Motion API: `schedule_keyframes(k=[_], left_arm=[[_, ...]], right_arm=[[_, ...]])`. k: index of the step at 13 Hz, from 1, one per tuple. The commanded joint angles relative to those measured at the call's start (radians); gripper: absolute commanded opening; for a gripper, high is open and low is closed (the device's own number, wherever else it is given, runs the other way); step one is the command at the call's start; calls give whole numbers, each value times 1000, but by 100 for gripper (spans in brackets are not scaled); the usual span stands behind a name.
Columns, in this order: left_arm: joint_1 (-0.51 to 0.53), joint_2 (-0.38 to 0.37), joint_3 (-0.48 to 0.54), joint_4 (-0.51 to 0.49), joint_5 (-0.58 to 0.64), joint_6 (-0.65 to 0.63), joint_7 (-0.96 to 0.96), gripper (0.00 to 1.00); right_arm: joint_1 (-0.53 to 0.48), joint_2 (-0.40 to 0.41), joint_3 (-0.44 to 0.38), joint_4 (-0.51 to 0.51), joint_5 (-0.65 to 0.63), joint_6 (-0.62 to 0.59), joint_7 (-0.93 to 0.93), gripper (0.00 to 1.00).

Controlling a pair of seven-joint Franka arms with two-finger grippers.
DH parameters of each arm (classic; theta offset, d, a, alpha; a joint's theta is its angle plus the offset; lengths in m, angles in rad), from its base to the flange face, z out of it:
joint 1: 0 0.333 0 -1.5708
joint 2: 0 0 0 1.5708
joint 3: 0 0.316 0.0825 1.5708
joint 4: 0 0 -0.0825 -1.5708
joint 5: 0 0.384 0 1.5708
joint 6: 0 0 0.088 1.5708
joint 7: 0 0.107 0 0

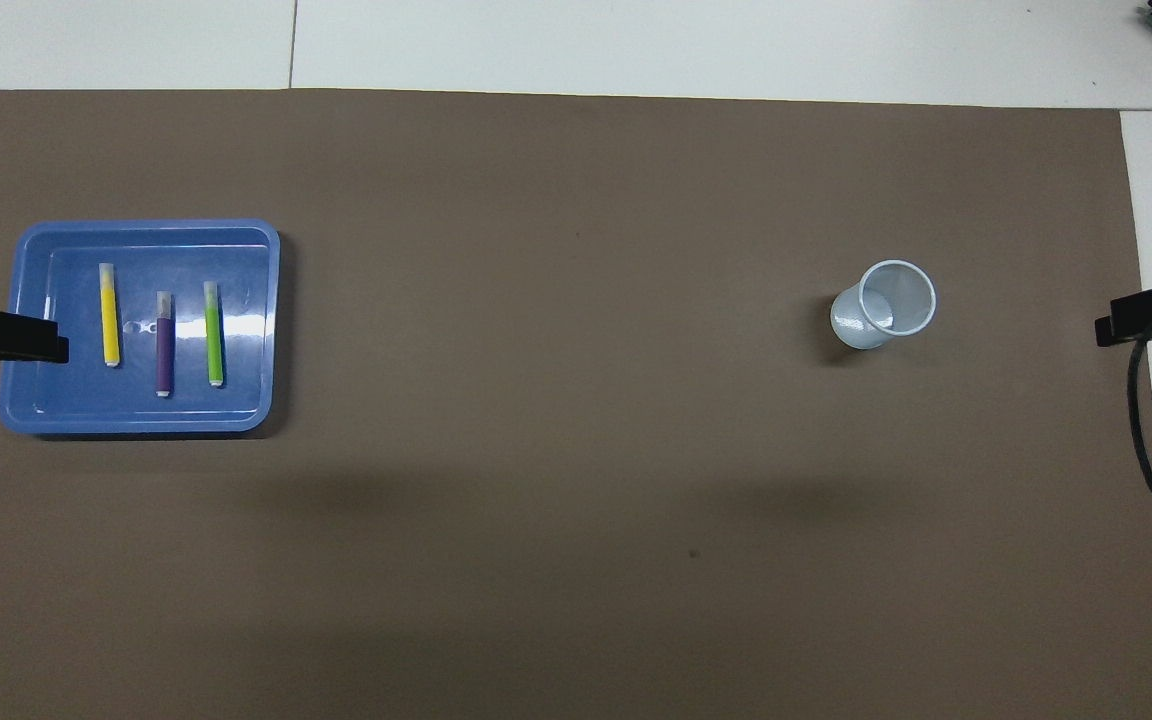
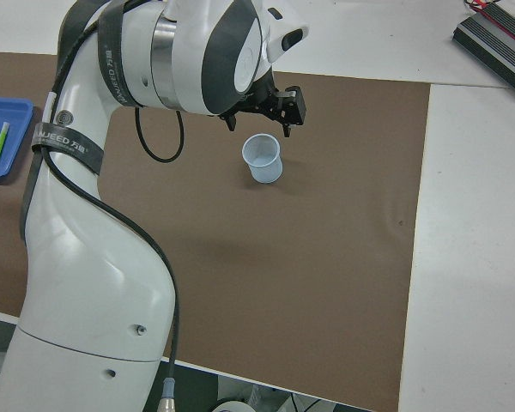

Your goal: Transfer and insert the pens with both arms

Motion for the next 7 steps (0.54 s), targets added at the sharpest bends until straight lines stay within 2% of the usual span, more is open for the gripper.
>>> schedule_keyframes(k=[1,4,7], left_arm=[[-15,-47,8,-87,-4,101,-5,100],[-23,-22,7,-96,-4,139,4,100],[-22,44,5,-90,-4,178,7,100]], right_arm=[[-2,2,5,1,12,14,2,100],[-2,1,5,-7,12,23,2,100],[-2,-2,5,-12,12,27,2,100]])
